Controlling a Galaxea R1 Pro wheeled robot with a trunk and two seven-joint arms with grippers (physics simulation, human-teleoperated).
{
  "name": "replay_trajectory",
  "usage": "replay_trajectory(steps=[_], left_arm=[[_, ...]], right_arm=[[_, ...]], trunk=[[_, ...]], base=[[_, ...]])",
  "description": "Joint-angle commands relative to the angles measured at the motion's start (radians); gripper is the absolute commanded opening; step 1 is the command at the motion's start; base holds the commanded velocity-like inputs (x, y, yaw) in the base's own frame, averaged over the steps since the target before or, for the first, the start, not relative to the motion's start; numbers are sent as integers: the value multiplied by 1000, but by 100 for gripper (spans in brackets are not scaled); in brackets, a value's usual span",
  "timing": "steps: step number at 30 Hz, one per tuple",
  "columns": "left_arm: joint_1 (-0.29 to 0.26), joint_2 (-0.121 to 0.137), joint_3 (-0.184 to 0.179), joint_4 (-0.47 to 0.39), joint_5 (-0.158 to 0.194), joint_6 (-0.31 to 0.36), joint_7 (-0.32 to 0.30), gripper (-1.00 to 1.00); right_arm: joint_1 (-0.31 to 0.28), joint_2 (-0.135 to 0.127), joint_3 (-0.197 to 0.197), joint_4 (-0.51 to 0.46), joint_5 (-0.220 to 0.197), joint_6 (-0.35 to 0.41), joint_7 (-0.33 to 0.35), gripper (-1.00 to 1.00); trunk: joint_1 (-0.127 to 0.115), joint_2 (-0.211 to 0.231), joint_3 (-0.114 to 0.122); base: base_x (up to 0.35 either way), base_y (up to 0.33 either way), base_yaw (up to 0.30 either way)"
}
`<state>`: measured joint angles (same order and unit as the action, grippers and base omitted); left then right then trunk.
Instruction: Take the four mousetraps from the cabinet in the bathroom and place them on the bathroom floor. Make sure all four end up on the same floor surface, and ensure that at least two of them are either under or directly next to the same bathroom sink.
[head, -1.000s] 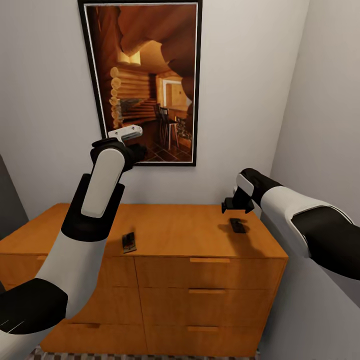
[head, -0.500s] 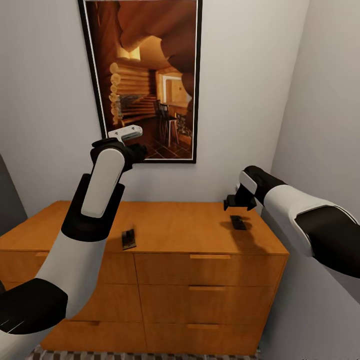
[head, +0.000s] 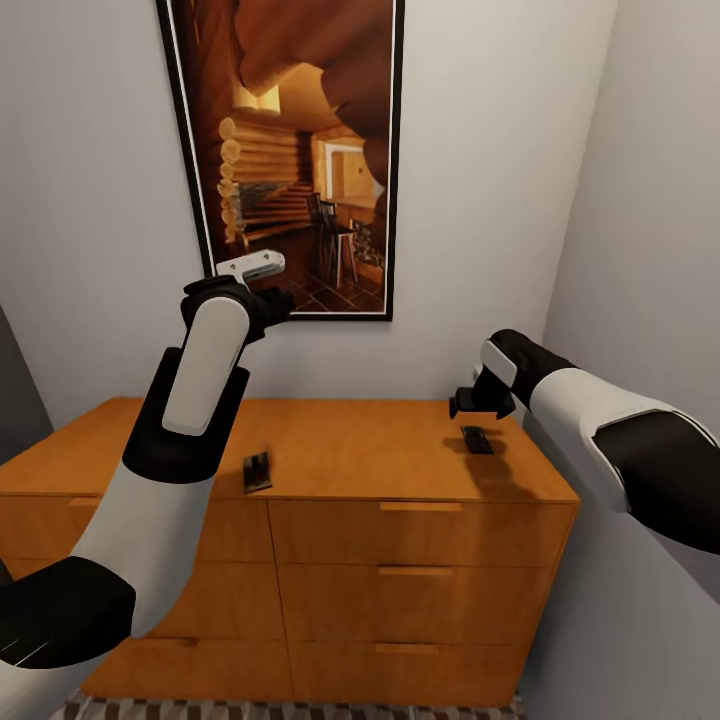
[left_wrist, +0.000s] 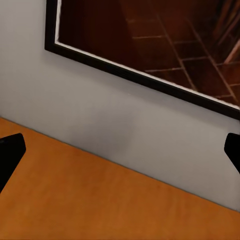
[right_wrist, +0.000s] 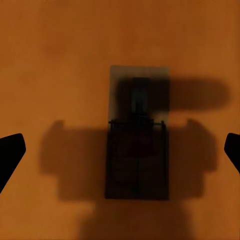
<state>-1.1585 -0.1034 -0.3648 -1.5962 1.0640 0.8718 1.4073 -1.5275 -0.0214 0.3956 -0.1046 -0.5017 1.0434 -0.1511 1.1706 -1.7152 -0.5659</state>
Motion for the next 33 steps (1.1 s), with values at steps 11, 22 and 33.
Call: replay_trajectory(steps=[11,22,33], left_arm=[[-1,0,0,-1,8,9,10,100],[-1,0,0,-1,8,9,10,100],[-1,1,0,-1,8,9,10,100]], right_arm=[[0,-1,3,-2,-11,4,-8,100],[-1,-2,7,-3,-11,4,-8,100],[-1,-2,9,-3,-11,4,-8,100]], trunk=[[42,-78,-36],[73,-134,-61],[111,-204,-92]], base=[[0,0,0],[0,0,0],[0,0,0]])
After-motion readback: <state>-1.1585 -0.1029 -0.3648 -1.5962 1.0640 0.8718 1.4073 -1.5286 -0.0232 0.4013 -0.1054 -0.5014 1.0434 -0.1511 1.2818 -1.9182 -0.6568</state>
